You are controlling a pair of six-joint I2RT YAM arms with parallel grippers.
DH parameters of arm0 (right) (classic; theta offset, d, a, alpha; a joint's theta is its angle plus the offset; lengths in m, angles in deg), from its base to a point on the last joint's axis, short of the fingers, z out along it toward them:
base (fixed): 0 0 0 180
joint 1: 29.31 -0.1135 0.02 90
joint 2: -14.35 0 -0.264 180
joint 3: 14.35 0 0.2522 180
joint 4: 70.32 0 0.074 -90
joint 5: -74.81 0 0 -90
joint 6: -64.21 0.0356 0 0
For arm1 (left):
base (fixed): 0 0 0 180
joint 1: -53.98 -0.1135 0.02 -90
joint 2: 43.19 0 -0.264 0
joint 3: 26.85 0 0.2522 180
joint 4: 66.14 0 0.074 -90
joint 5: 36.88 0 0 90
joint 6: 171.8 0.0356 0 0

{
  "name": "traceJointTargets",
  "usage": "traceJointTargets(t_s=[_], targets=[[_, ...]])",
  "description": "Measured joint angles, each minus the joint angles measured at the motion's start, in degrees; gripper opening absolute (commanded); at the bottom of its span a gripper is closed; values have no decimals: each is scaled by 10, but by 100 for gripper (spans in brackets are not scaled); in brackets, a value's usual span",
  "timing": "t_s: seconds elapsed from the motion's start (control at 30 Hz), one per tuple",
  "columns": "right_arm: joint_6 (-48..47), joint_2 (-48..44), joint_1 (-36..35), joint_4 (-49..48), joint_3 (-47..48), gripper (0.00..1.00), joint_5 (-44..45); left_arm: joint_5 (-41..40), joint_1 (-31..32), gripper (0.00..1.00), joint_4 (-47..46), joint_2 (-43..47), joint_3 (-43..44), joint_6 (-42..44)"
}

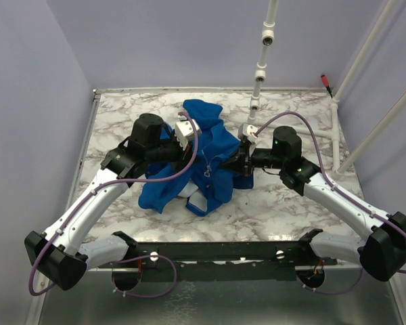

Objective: Zip up the jacket

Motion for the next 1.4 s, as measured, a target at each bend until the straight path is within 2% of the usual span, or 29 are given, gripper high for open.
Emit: traceJointTargets(t_s=[0.93, 1.4], targets=[[80, 1, 0, -70, -19, 1, 5, -8, 9, 0, 4, 6, 0, 7], [143, 31, 0, -106, -17, 1, 4, -12, 18, 0, 6, 6, 0, 13]])
